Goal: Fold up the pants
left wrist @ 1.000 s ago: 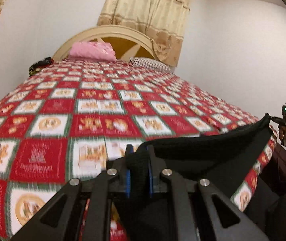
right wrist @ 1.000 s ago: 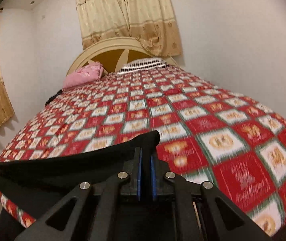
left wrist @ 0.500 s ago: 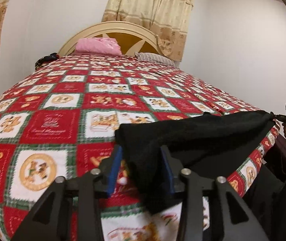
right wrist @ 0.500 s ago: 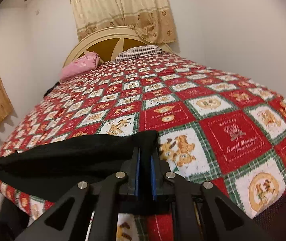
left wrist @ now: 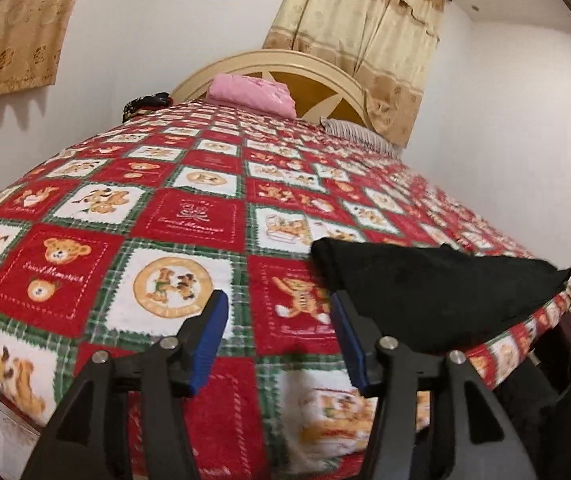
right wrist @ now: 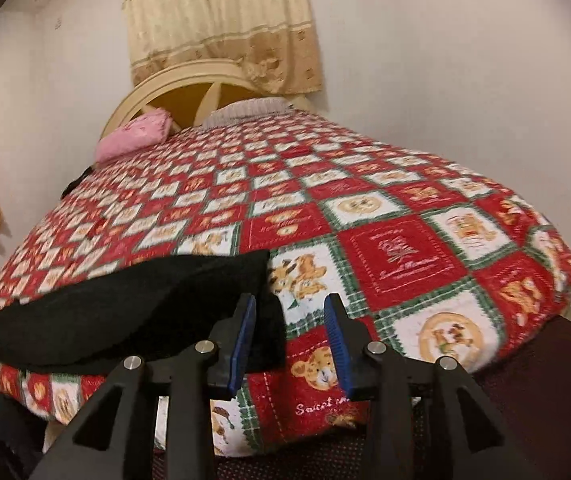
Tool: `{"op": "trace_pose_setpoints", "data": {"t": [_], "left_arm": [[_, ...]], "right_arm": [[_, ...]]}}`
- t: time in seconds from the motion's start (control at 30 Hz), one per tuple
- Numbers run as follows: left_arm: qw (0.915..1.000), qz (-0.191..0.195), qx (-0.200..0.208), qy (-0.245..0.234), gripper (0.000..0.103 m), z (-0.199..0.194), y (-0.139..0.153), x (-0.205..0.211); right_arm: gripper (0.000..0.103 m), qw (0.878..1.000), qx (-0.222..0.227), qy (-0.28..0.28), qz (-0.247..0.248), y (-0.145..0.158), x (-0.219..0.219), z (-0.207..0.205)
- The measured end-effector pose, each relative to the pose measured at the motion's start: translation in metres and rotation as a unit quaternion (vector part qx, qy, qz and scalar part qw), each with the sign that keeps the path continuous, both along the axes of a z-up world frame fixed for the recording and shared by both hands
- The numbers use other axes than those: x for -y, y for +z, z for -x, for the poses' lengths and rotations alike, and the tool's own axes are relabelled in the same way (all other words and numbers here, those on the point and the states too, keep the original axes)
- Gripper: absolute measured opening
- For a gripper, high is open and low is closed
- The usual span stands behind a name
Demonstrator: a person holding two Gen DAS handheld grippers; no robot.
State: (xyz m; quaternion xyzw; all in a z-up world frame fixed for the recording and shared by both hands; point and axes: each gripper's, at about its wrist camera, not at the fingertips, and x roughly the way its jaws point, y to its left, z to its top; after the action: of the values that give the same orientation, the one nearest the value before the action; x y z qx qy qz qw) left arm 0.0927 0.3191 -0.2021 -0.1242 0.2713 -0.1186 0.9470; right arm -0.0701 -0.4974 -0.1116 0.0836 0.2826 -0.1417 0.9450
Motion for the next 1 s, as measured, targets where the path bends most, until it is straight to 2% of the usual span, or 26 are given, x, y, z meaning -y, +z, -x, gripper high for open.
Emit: {"op": "trace_pose_setpoints", "data": {"t": [0.07,0.17,0.3,0.4,0.5,0.6,0.73,0.8,0.87,1.0], "left_arm": [[1.0,-0.004,0.004,-0.005,0.056,0.004,0.004,0.008],[0.9997,-0.003,-0.001,-0.026,0.056,0.004,0.007,0.025],[0.9987,-0.019,-0.008,-0.046,0.057,-0.001,0.009,0.051],[0.998,-0.032,-0.024,-0.048,0.057,-0.006,0.005,0.062],[0.9977,-0.038,-0.033,-0.046,0.057,-0.016,0.005,0.063],[0.9969,-0.045,-0.056,-0.033,0.057,-0.029,0.002,0.062],[0.9952,-0.058,-0.074,-0.027,0.057,-0.037,-0.005,0.067],[0.9956,-0.051,-0.074,-0.027,0.057,-0.036,-0.007,0.068],[0.996,-0.041,-0.075,-0.025,0.057,-0.036,-0.008,0.068],[0.997,-0.018,-0.073,-0.019,0.059,-0.035,-0.011,0.066]], "right_arm": [[0.038,1.0,0.006,0.012,0.015,0.01,-0.016,-0.004],[0.059,0.998,0.005,0.057,0.041,0.024,-0.051,-0.02],[0.06,0.988,-0.009,0.134,0.08,0.029,-0.12,-0.053],[0.06,0.974,-0.032,0.21,0.076,0.017,-0.181,-0.083],[0.06,0.947,-0.062,0.303,0.091,-0.007,-0.254,-0.111],[0.06,0.909,-0.084,0.395,0.099,-0.034,-0.328,-0.13],[0.06,0.869,-0.109,0.469,0.114,-0.065,-0.393,-0.141],[0.06,0.85,-0.118,0.495,0.136,-0.08,-0.419,-0.142],[0.06,0.84,-0.124,0.508,0.146,-0.091,-0.435,-0.142],[0.058,0.836,-0.127,0.512,0.152,-0.104,-0.447,-0.146]]}}
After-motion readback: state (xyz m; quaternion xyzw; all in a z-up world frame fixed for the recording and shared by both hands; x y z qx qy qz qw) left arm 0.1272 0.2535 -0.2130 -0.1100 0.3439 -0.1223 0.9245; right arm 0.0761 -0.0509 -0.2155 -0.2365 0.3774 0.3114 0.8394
